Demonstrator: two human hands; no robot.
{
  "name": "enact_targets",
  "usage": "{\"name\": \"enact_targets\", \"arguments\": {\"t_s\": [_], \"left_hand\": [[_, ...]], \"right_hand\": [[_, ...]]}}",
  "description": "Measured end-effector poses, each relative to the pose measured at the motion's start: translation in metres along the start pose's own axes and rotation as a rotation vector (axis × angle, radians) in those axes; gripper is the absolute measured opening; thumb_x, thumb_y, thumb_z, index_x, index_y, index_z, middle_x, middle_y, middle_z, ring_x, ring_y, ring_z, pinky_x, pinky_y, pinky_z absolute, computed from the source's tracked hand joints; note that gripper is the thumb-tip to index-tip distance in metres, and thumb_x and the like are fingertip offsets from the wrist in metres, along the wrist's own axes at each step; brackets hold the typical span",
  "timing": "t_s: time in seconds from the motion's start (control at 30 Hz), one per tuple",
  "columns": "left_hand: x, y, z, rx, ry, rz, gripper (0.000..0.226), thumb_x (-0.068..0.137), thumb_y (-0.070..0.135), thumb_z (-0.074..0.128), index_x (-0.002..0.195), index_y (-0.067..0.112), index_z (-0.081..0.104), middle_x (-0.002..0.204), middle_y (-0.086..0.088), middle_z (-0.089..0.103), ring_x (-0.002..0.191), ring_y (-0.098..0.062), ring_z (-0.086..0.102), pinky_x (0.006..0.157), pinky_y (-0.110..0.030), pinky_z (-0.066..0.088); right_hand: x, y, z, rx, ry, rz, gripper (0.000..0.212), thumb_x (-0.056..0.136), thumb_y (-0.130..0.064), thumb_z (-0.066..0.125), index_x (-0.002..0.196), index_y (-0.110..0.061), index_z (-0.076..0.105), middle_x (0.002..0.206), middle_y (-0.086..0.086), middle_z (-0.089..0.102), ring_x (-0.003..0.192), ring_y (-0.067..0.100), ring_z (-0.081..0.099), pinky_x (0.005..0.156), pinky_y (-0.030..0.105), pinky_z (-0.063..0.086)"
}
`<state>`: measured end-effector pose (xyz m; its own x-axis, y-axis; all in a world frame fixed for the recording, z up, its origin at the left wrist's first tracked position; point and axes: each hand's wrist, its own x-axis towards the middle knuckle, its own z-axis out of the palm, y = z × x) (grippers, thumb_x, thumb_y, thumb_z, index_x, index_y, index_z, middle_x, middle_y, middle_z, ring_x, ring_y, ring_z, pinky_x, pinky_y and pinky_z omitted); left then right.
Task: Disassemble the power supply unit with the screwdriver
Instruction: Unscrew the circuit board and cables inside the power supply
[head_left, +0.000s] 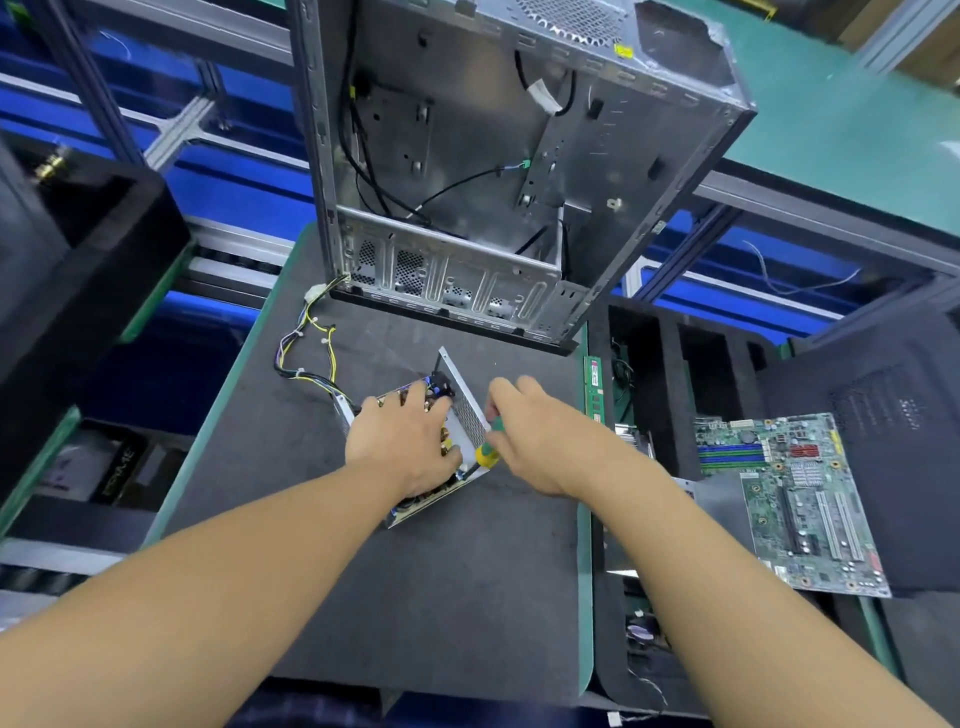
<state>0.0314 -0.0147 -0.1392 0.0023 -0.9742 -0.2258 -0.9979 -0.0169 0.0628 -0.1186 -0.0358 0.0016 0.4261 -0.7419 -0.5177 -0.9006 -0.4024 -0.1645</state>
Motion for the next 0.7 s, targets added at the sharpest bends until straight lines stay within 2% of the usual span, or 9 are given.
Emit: {"name": "enact_targets", "arguments": {"t_s": [0.1, 0.17, 0.23, 0.3, 0.33, 0.43, 0.53, 0.6, 0.7], "left_hand": [[0.001, 0.0, 0.001, 0.011, -0.003, -0.004, 0.057, 0.086, 0.064, 0.03, 0.127, 0.029, 0.049, 0.134, -0.003, 0.045, 0.119, -0.03, 0.05, 0.089, -0.045, 0.04], [0.002, -0.001, 0.002, 0.002, 0.001, -0.003, 0.055, 0.087, 0.063, 0.031, 0.123, 0.028, 0.052, 0.135, -0.002, 0.046, 0.118, -0.029, 0.05, 0.089, -0.044, 0.04], [0.002, -0.001, 0.003, -0.008, 0.01, 0.005, 0.054, 0.088, 0.063, 0.032, 0.123, 0.028, 0.054, 0.136, -0.001, 0.045, 0.118, -0.029, 0.051, 0.089, -0.043, 0.04], [0.002, -0.002, 0.002, -0.022, 0.007, 0.002, 0.054, 0.088, 0.062, 0.032, 0.125, 0.028, 0.054, 0.138, -0.001, 0.044, 0.119, -0.029, 0.051, 0.09, -0.043, 0.041], [0.002, -0.001, 0.001, -0.022, 0.002, 0.0, 0.055, 0.088, 0.062, 0.033, 0.125, 0.028, 0.053, 0.138, -0.002, 0.044, 0.119, -0.029, 0.051, 0.09, -0.044, 0.041], [0.002, 0.001, -0.001, -0.017, -0.01, -0.003, 0.053, 0.088, 0.06, 0.033, 0.124, 0.027, 0.054, 0.137, -0.003, 0.044, 0.118, -0.03, 0.052, 0.091, -0.045, 0.041], [0.001, 0.001, -0.001, -0.029, -0.009, -0.003, 0.051, 0.089, 0.058, 0.035, 0.122, 0.026, 0.056, 0.138, -0.004, 0.044, 0.117, -0.03, 0.052, 0.09, -0.044, 0.04], [0.001, 0.001, -0.001, -0.032, -0.01, 0.001, 0.05, 0.089, 0.058, 0.036, 0.121, 0.025, 0.057, 0.139, -0.004, 0.044, 0.117, -0.031, 0.052, 0.09, -0.043, 0.04], [0.001, 0.0, -0.001, -0.033, -0.014, 0.003, 0.049, 0.089, 0.056, 0.037, 0.121, 0.025, 0.057, 0.14, -0.004, 0.043, 0.116, -0.03, 0.053, 0.09, -0.044, 0.04]], "right_hand": [[-0.003, 0.0, -0.004, 0.109, -0.077, -0.009, 0.014, 0.097, -0.019, 0.044, 0.11, -0.022, 0.04, 0.106, 0.003, 0.033, 0.074, 0.019, 0.043, 0.062, 0.036, 0.037], [-0.003, -0.003, -0.004, 0.091, -0.065, 0.074, 0.017, 0.101, -0.03, 0.041, 0.113, -0.02, 0.036, 0.106, 0.005, 0.038, 0.08, 0.027, 0.047, 0.069, 0.04, 0.042], [-0.002, -0.007, -0.003, -0.004, 0.001, 0.165, 0.032, 0.102, -0.047, 0.035, 0.105, -0.015, 0.032, 0.09, 0.006, 0.043, 0.075, 0.031, 0.045, 0.062, 0.039, 0.037], [-0.002, -0.012, -0.001, -0.149, 0.089, 0.13, 0.035, 0.103, -0.048, 0.032, 0.095, -0.014, 0.029, 0.077, 0.003, 0.043, 0.067, 0.03, 0.043, 0.05, 0.035, 0.027], [-0.001, -0.015, 0.0, -0.167, 0.103, 0.084, 0.032, 0.104, -0.044, 0.034, 0.095, -0.014, 0.028, 0.079, 0.003, 0.045, 0.068, 0.031, 0.045, 0.049, 0.035, 0.024], [-0.001, -0.017, -0.002, -0.012, -0.005, -0.021, 0.014, 0.101, -0.025, 0.044, 0.107, -0.015, 0.037, 0.108, 0.005, 0.046, 0.09, 0.033, 0.053, 0.062, 0.035, 0.033], [-0.003, -0.012, -0.007, 0.097, -0.108, 0.021, 0.019, 0.095, -0.02, 0.047, 0.114, -0.021, 0.041, 0.11, 0.0, 0.037, 0.096, 0.026, 0.042, 0.078, 0.04, 0.042], [-0.005, -0.009, -0.004, 0.09, -0.062, 0.111, 0.02, 0.096, -0.031, 0.046, 0.111, -0.02, 0.039, 0.107, 0.002, 0.041, 0.099, 0.029, 0.044, 0.077, 0.04, 0.041], [-0.008, -0.011, 0.002, 0.04, -0.01, 0.234, 0.036, 0.101, -0.052, 0.032, 0.099, -0.016, 0.035, 0.083, 0.003, 0.047, 0.08, 0.033, 0.049, 0.067, 0.04, 0.038]]}}
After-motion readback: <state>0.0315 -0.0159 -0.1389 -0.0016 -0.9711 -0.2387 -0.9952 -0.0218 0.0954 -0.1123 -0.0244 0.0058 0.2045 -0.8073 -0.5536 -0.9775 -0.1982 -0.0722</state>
